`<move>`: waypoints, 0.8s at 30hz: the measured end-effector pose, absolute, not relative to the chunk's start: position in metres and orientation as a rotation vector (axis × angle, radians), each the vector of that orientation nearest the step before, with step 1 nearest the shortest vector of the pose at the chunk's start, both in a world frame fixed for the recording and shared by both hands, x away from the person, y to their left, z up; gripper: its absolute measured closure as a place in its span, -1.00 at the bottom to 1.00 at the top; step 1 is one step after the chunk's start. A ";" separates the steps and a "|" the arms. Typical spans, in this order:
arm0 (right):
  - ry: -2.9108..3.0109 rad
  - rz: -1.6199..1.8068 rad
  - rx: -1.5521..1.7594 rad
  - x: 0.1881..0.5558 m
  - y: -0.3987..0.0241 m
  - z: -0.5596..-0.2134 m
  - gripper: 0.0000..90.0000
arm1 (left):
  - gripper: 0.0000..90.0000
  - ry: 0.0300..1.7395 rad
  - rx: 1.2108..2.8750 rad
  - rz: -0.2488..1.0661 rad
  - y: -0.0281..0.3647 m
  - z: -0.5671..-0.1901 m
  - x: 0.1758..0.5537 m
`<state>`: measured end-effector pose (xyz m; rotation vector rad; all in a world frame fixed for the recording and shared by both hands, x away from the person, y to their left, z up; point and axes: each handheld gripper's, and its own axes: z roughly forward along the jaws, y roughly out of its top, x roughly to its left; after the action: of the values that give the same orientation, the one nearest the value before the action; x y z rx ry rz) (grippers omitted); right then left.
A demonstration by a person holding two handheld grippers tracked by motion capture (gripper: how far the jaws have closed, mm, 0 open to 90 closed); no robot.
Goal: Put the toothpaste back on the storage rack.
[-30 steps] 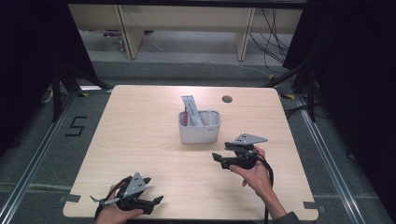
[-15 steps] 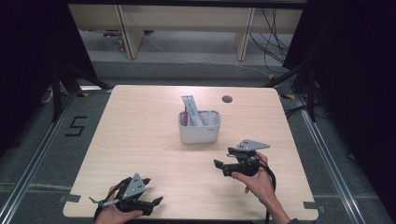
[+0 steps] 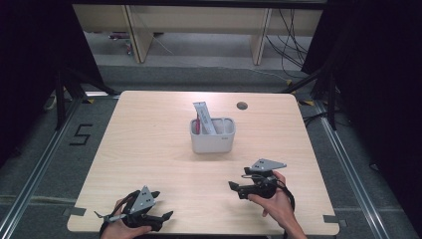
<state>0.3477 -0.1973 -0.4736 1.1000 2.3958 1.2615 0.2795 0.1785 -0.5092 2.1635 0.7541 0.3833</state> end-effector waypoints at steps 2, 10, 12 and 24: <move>2.398 1.251 1.135 0.343 -0.198 -0.474 -0.55 | -0.53 0.755 2.157 0.392 0.179 -0.509 0.279; 2.419 1.249 1.121 0.332 -0.205 -0.477 -0.55 | -0.52 0.748 2.160 0.407 0.180 -0.509 0.279; 2.400 1.245 1.112 0.330 -0.207 -0.479 -0.55 | -0.53 0.749 2.165 0.415 0.181 -0.509 0.279; 2.409 1.221 1.158 0.319 -0.214 -0.481 -0.59 | -0.52 0.745 2.169 0.396 0.181 -0.509 0.279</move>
<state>0.3194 -0.2140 -0.4814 1.1580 2.4089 1.2208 0.2789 0.1806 -0.5088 2.1690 0.7454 0.3960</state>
